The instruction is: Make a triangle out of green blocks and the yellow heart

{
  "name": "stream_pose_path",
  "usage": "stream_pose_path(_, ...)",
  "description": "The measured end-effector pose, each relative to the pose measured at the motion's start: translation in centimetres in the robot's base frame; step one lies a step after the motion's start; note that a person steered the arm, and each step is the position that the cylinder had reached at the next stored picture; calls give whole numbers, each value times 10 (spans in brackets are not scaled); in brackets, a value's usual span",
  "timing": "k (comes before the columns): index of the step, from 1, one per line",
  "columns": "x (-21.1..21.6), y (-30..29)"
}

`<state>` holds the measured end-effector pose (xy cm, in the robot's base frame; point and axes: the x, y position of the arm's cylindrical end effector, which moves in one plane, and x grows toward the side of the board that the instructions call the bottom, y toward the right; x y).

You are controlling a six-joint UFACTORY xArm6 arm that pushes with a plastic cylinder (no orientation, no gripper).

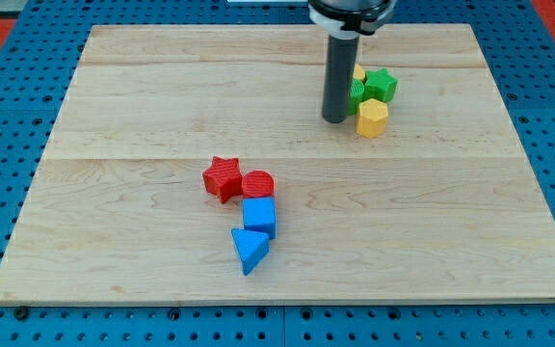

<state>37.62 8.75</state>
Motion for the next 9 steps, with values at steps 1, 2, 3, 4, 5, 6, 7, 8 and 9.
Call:
stream_pose_path(1,0,53)
stream_pose_path(2,0,75)
stream_pose_path(3,-30,119)
stream_pose_path(4,-74,80)
stream_pose_path(5,-60,3)
stream_pose_path(6,-30,-1)
stream_pose_path(7,-30,4)
stream_pose_path(8,-30,20)
stream_pose_path(9,-31,6)
